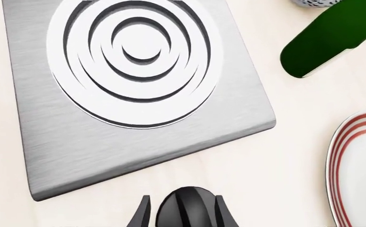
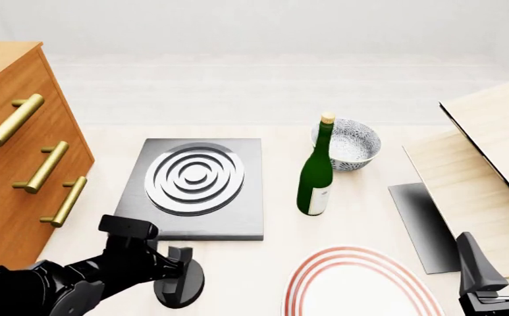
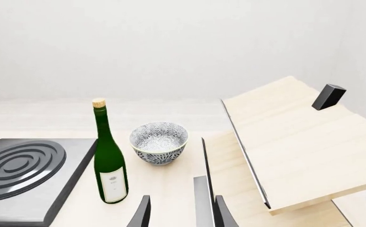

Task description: Turn on the stove.

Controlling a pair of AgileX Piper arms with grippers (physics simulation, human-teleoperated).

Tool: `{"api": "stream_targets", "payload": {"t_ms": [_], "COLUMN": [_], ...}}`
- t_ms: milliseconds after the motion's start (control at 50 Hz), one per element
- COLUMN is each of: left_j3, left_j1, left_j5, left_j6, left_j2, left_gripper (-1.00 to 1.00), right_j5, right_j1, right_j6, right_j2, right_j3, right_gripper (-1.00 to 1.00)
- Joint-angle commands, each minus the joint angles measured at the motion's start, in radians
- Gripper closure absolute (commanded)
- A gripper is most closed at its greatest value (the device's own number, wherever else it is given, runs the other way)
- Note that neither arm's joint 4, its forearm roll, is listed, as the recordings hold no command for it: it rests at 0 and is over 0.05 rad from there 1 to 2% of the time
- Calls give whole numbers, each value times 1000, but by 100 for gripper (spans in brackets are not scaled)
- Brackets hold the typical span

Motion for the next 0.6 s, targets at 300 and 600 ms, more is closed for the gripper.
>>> {"api": "stream_targets", "payload": {"t_ms": [300, 600], "left_j3": [38, 38], "left_j1": [-59, -48], "left_j5": [-138, -142], "left_j6": [-111, -117], "left_j2": [147, 155], "left_gripper": [-100, -100], "right_j5": [0, 0], "right_j1": [0, 0], "right_j6": [0, 0], "right_j2": [0, 0], "right_j3": [0, 0], "right_gripper": [-100, -100]}}
